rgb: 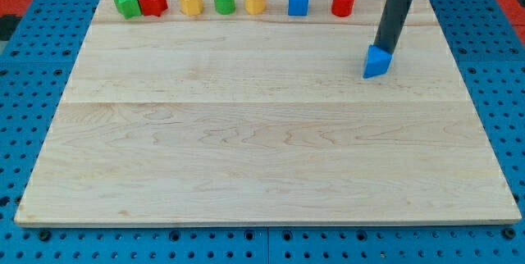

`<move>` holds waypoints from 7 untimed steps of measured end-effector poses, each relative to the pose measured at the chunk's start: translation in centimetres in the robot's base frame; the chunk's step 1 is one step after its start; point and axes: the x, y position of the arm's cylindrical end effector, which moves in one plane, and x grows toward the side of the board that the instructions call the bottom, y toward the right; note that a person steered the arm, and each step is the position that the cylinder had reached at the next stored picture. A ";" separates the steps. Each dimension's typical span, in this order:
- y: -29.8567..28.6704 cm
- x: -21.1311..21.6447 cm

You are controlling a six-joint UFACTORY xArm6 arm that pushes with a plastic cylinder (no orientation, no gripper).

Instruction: Move red circle to the top of blue triangle

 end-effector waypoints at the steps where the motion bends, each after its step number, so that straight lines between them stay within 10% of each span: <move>1: 0.5 0.8; 4: 2.2 -16.9; 7: -5.8 -14.3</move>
